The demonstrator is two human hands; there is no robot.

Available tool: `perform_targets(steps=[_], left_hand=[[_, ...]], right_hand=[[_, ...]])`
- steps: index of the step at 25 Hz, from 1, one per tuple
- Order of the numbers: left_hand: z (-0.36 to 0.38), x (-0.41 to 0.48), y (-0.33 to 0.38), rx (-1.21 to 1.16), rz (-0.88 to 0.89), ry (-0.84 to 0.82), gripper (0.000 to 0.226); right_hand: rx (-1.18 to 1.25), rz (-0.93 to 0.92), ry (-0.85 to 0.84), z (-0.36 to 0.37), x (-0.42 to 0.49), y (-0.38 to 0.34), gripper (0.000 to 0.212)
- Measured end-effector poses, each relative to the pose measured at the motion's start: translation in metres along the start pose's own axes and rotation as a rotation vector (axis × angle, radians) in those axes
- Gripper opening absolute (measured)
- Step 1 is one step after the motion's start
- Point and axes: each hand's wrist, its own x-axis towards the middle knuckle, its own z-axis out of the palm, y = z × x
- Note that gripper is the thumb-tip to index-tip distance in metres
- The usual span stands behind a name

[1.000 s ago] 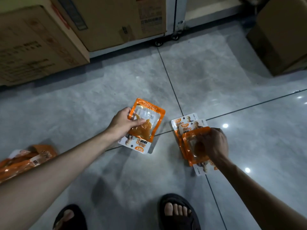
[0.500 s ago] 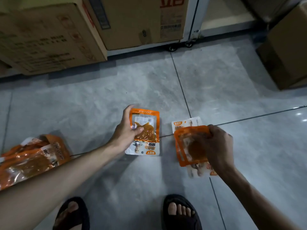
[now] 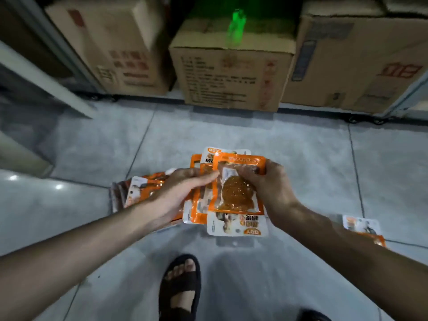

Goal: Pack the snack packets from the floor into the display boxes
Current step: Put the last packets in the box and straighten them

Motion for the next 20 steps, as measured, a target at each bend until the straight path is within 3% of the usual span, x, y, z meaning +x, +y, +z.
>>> perform_targets(steps=[5,10,12,16,18,20], left_hand=[[-0.072,-0.023,-0.028,-0.199,-0.008,0.219,0.034],[-0.123,-0.012,-0.047,-0.341,0.125,0.495,0.022],[-0.139,-0.004,-0.054,-0.426,0.151,0.548,0.025],[-0.172,-0.009,-0.053,-0.586,0.264,0.756,0.018],[-0.198,-0.02,-0.052,-0.655,0.347,0.908,0.019],[-0.217,-0.032,-0.056,-0.68,0.371,0.988,0.029]], right_hand=[[-0.24,0.005,-0.165,0.108,0.005,-0.023,0.018],[-0.384,-0.054,-0.391,0.159,0.021,-0.015,0.02],[-0.427,-0.132,-0.385,0.173,0.028,-0.006,0.016],[-0.203,-0.141,-0.331,0.186,0.042,-0.009,0.014],[-0.322,-0.231,-0.26,0.189,0.051,-0.007,0.017],[-0.539,-0.268,-0.306,0.196,0.052,-0.001,0.031]])
